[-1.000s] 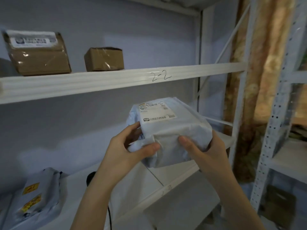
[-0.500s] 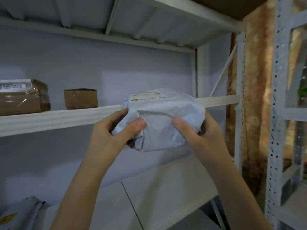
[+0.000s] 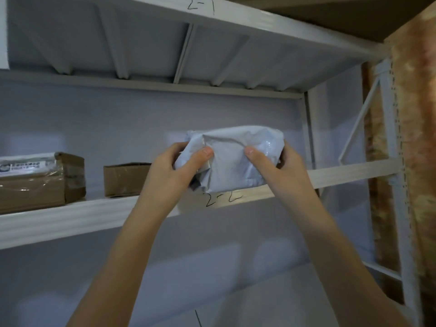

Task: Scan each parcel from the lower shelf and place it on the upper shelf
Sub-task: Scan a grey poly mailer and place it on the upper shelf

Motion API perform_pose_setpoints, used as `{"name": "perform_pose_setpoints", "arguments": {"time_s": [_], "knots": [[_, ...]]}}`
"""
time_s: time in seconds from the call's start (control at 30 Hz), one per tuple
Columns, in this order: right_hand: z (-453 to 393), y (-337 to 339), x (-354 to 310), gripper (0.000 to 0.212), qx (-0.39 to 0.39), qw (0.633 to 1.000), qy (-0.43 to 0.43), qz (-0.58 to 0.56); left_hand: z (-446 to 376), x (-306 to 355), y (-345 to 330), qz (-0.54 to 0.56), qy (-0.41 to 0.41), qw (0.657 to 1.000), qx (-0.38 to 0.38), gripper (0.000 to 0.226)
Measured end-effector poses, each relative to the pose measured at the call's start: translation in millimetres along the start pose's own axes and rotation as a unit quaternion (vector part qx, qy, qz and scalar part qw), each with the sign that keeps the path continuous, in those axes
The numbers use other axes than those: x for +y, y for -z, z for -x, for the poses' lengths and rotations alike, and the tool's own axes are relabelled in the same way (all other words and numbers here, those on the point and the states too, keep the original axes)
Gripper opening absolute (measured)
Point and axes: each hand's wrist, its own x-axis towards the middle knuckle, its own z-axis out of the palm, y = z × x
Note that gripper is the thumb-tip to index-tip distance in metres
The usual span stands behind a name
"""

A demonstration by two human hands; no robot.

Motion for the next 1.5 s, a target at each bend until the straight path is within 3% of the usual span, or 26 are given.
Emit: {"name": "perform_pose_setpoints", "arguments": {"time_s": [0.23, 0.43, 0.5, 0.6, 0.67, 0.73, 0.83, 1.0, 1.2, 1.33, 1.43, 1.5], "knots": [[-35.2, -12.6, 53.9, 0.026, 0.0, 0.999, -0.042, 0.005, -34.8, -42.1, -8.5, -0.15, 0.017, 0.989, -0.013, 0.025], [-58.0, -21.5, 87.3, 0.035, -0.025, 0.998, -0.055, 0.023, -52.6, -54.0, -15.0, -0.283, 0.02, 0.959, 0.016, 0.045], [-63.9, -21.0, 95.5, 0.04, -0.048, 0.996, -0.06, 0.047, -55.1, -56.4, -20.1, -0.325, 0.024, 0.945, 0.037, 0.046], [-64.8, -17.7, 103.6, 0.066, -0.035, 0.99, -0.052, 0.13, -51.9, -62.1, -26.7, -0.428, -0.01, 0.898, 0.105, 0.047], [-55.1, -14.3, 102.5, 0.071, 0.043, 0.973, 0.042, 0.224, -40.0, -61.8, -29.5, -0.463, -0.095, 0.863, 0.177, 0.058], [-43.4, -10.1, 102.7, 0.063, 0.11, 0.921, 0.212, 0.309, -24.1, -61.8, -34.3, -0.5, -0.213, 0.812, 0.215, 0.056], [-31.0, -13.0, 120.7, 0.056, 0.083, 0.86, 0.353, 0.36, -7.5, -76.1, -46.6, -0.557, -0.264, 0.769, 0.169, 0.057], [-28.0, -31.6, 145.8, 0.057, 0.037, 0.845, 0.32, 0.427, -8.9, -109.6, -64.7, -0.604, -0.21, 0.76, 0.113, 0.062], [-31.2, -33.8, 151.9, 0.058, 0.04, 0.851, 0.291, 0.435, -13.7, -118.3, -71.9, -0.607, -0.21, 0.757, 0.124, 0.06], [-23.8, -34.5, 150.0, 0.054, 0.056, 0.875, 0.328, 0.351, -3.2, -116.0, -72.0, -0.567, -0.261, 0.767, 0.147, 0.056], [1.8, -46.7, 152.1, 0.038, 0.085, 0.884, 0.387, 0.248, 26.5, -125.3, -62.1, -0.55, -0.297, 0.766, 0.151, 0.051], [26.6, -63.2, 158.9, 0.033, 0.058, 0.893, 0.404, 0.189, 51.0, -139.3, -49.2, -0.552, -0.3, 0.764, 0.144, 0.045]]}}
